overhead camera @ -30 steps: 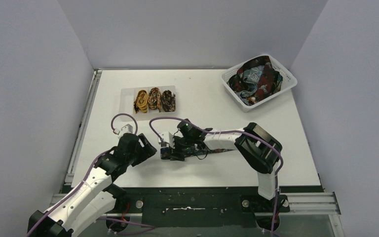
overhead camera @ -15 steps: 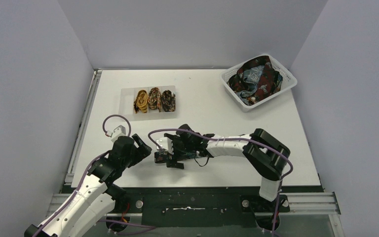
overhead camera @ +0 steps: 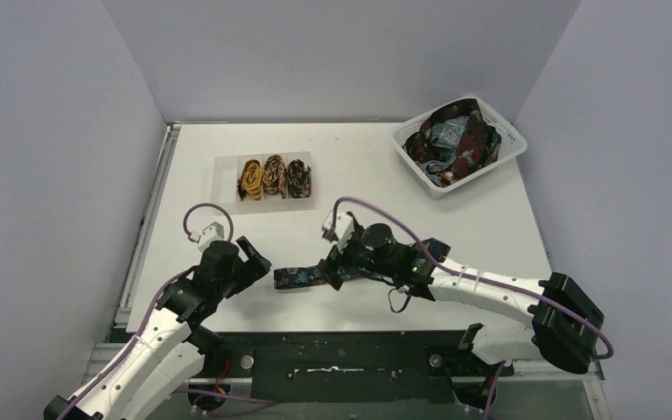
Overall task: Roll the ties
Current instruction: Roll the tie at the center of the board.
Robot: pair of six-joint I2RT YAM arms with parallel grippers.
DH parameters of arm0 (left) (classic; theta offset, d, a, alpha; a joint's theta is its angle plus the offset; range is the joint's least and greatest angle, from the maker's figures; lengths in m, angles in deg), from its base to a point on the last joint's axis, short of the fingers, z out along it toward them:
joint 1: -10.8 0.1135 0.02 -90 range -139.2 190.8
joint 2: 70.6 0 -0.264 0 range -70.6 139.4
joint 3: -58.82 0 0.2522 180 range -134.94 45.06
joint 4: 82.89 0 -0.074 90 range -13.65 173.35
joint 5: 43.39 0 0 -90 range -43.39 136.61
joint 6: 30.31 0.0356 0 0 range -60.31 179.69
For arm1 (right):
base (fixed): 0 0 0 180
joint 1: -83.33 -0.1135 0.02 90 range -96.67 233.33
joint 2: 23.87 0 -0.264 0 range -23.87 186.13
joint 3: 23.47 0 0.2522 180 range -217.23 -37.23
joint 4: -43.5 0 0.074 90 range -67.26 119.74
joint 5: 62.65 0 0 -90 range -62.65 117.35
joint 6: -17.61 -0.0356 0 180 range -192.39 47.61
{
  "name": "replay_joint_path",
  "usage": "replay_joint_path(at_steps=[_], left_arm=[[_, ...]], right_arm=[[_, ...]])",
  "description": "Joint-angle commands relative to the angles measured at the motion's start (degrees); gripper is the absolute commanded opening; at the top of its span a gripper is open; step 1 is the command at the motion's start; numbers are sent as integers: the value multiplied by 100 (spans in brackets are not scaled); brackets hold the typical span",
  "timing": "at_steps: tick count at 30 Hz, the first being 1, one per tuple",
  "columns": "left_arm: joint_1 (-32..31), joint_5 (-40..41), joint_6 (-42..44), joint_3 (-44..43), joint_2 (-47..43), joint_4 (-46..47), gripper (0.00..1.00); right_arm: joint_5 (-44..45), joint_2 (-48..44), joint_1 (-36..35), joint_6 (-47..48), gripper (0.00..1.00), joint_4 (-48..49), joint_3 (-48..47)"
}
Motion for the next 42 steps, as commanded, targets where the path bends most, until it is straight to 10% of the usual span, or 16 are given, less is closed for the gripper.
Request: replay_joint_path(at_steps=[1,16,42], left_arm=[[50,-168,13,79,49,345,78],[93,-525,-114,385,138,584,78],[111,-892,-63,626,252,950,78]], right_arm=[[153,530,442,-2646,85,-834,-539],[-45,1764,-274,-4138,21,-674,-1066],[-476,2472,-320,-3844,9,-653,-1416]])
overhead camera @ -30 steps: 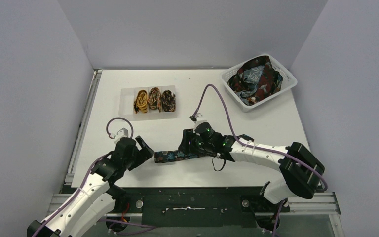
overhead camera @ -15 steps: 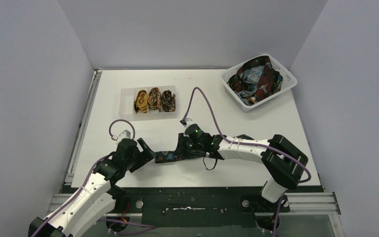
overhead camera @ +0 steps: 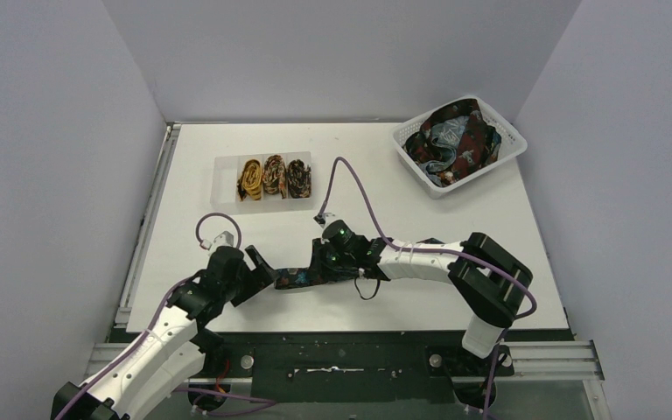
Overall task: Roll the ties
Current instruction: Roll the tie at the center of the board.
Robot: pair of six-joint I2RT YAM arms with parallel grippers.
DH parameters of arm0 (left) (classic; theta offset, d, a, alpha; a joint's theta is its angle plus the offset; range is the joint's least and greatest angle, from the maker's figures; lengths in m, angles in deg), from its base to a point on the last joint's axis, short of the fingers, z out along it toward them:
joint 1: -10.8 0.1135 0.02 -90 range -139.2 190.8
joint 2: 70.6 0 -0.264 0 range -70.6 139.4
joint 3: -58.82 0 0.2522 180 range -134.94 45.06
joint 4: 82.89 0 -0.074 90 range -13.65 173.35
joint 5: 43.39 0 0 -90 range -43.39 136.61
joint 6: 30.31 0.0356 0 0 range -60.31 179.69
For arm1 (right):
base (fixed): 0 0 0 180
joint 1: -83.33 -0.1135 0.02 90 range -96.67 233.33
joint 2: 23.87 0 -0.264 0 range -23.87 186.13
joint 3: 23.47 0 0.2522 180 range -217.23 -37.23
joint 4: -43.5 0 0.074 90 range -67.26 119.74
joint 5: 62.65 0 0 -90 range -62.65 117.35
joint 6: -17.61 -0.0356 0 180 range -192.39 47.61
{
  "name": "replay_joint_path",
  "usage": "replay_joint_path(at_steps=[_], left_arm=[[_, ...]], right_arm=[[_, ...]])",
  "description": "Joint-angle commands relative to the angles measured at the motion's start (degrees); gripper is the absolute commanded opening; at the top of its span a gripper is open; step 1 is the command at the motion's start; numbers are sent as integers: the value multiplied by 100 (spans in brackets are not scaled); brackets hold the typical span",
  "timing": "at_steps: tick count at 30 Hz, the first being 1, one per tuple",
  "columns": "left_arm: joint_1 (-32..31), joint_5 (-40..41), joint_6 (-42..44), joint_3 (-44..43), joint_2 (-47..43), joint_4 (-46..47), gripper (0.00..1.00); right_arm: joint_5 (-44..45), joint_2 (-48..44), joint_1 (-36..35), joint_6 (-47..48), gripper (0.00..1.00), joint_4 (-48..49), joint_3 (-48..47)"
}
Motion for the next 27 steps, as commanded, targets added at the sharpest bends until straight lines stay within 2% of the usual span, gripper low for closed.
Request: replay_joint_path(at_steps=[1,7,15,22,27], left_arm=[[39,-134,26,1,7,343,78],[39,-224,33,69,6,453,78],[39,-311,52,98,42,574,78],[39,-305,56,75,33,547,77],[39,-200,43,46,-82,430,77]], right_arm=[[-8,-2,-13,180,9,96,-272],[285,199,47,242,9,-361,-408],[252,350,116,302,10,-429,-438],[327,95,166,421,11,-560,-435],[507,-367,140,547,16,-564,-345]])
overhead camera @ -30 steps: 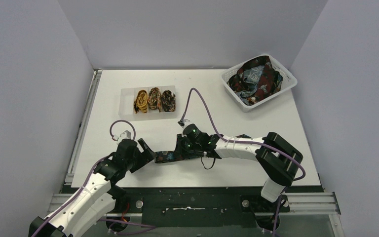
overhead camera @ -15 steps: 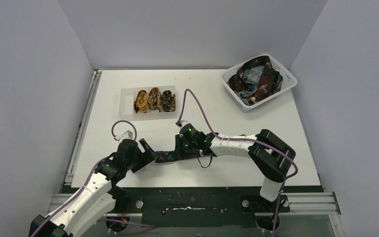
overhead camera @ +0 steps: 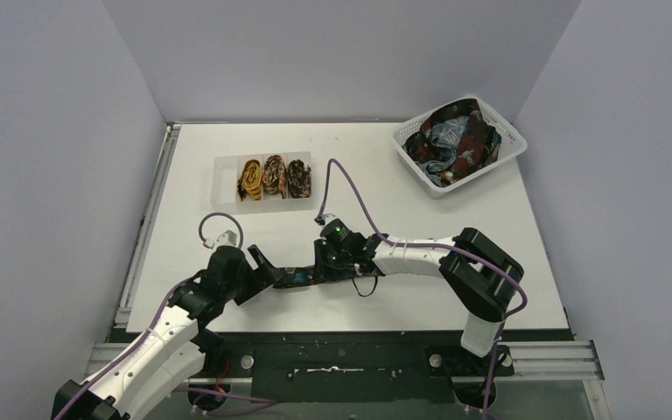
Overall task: Roll the ties
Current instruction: Roll the tie at the center of the board.
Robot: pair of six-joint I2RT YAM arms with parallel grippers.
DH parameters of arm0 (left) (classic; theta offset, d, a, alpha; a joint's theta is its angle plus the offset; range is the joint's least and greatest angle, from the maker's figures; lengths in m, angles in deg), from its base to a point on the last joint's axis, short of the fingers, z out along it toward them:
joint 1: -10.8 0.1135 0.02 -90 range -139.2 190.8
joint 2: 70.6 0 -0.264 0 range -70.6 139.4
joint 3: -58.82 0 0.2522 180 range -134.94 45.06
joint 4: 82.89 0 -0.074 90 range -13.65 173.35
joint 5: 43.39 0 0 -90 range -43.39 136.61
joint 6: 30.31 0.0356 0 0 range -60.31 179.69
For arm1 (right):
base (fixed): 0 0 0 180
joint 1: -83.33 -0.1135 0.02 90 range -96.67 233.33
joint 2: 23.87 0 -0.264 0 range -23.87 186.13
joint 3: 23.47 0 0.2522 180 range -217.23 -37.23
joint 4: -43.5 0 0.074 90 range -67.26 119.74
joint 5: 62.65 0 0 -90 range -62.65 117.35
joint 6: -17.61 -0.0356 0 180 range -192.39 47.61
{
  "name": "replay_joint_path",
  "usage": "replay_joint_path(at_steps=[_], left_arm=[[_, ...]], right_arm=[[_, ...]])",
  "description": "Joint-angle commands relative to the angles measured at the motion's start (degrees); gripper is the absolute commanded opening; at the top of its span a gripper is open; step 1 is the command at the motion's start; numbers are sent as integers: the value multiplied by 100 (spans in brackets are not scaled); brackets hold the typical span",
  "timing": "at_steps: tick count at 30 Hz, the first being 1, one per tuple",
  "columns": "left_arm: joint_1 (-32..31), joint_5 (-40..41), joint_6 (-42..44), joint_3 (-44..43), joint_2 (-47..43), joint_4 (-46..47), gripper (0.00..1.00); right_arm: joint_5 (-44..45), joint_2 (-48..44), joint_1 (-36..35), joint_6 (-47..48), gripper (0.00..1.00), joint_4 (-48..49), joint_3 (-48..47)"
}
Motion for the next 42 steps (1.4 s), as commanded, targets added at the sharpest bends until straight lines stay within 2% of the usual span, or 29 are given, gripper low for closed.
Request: replay_joint_path(at_steps=[1,5,11,23,32,42], left_arm=[[42,69,33,-40,-134,119,77],[48,119,21,-57,-143,81,77],[50,119,47,-102,-73,41,77],[57,-47,89,-24,-36,169,77],[57,-13,86,-30,-38,157,77],[57,-32,70,-25,-37,189,77]], right_arm=[[202,-690,12,156,17,145,-57],[-116,-766,-38,114,20,520,13],[-430,-350,-86,-10,19,587,-130],[-407,7,-58,-21,16,715,-144],[-108,-350,-123,243,18,648,-185],[-323,-220,-184,216,18,767,-194]])
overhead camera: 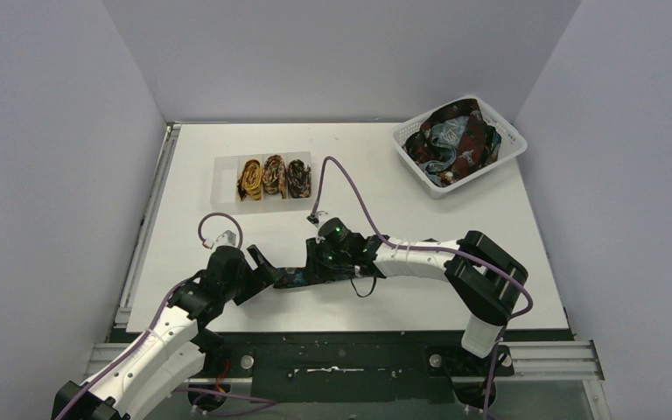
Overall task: Roll the ties
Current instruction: Roll the tie at the center of the board.
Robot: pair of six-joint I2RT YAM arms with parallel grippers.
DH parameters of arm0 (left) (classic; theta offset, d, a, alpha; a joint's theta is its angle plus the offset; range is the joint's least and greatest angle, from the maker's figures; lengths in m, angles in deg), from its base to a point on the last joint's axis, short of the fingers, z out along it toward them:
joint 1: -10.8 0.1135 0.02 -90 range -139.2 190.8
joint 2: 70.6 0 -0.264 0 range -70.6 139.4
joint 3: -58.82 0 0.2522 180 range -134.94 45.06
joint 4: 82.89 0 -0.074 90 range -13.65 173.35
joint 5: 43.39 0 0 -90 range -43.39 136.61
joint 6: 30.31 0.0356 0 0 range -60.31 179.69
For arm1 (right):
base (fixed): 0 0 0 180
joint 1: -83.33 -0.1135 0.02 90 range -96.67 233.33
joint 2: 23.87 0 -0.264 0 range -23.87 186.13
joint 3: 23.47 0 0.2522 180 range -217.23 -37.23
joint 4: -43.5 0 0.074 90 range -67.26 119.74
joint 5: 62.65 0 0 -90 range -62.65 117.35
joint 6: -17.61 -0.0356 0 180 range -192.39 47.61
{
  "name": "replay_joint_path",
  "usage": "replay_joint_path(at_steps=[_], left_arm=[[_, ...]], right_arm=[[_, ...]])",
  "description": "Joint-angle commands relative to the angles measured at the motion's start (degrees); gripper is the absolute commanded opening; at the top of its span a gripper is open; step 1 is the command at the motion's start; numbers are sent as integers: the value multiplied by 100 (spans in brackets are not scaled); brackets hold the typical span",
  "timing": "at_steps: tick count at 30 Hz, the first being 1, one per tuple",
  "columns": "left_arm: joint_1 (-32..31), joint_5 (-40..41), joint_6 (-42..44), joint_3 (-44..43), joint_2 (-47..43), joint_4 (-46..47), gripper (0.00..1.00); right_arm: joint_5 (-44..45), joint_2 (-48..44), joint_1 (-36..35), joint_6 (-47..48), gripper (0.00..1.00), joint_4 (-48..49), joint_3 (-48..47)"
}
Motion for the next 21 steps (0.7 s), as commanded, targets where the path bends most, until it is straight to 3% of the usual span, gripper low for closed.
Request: replay_joint_path(at_steps=[1,21], left_arm=[[30,-63,43,-12,-22,237,77],[39,-552,-21,547,-18,1238,77]], right_arm=[[-9,-88,-52,-6,18,275,-187],[-4,548,141,-98,12,-34,-321]])
